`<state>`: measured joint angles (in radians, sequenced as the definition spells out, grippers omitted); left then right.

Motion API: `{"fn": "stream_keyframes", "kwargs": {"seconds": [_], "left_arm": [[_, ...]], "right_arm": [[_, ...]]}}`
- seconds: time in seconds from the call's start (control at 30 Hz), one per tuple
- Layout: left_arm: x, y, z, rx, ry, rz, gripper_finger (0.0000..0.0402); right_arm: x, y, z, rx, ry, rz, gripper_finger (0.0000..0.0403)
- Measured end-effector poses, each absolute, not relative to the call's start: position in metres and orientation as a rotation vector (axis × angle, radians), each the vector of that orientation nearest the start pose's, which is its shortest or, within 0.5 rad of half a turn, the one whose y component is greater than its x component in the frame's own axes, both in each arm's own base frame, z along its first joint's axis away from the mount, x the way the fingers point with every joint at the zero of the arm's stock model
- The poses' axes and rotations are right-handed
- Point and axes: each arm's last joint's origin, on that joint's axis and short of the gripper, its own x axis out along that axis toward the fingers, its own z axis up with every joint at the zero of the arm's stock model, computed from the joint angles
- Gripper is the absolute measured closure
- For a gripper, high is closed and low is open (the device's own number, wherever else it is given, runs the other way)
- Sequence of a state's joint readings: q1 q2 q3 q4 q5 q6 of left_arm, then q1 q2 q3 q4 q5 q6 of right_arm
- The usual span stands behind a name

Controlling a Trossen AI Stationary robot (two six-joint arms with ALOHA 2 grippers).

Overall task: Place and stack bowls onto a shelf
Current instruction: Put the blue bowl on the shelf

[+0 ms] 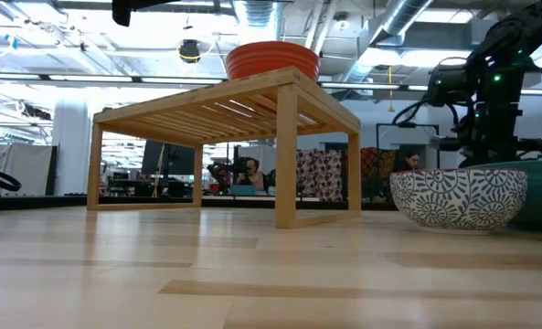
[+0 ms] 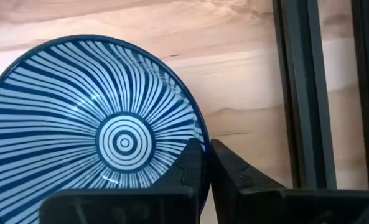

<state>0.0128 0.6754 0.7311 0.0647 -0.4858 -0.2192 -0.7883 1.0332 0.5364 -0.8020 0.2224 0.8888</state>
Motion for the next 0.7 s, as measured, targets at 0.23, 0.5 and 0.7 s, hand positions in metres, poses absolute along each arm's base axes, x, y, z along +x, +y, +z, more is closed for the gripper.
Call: {"fn": "stream_keyframes", "kwargs": {"seconds": [0.23, 0.5, 0.7], "left_arm": [[0.148, 0.015, 0.353, -0.216, -0.166, 0.486, 0.0203], [0.148, 0.015, 0.353, -0.216, -0.166, 0.482, 0.0203], [0.151, 0.013, 0.354, -0.231, -0.173, 0.408, 0.0203]], "right_arm": [[0.101, -0.110, 0.214, 1.022, 0.735, -1.349, 0.0370], [0.099, -0.103, 0.273, 0.930, 0.761, -1.174, 0.0370], [0.114, -0.088, 0.321, 0.859, 0.763, -0.936, 0.0370]]}}
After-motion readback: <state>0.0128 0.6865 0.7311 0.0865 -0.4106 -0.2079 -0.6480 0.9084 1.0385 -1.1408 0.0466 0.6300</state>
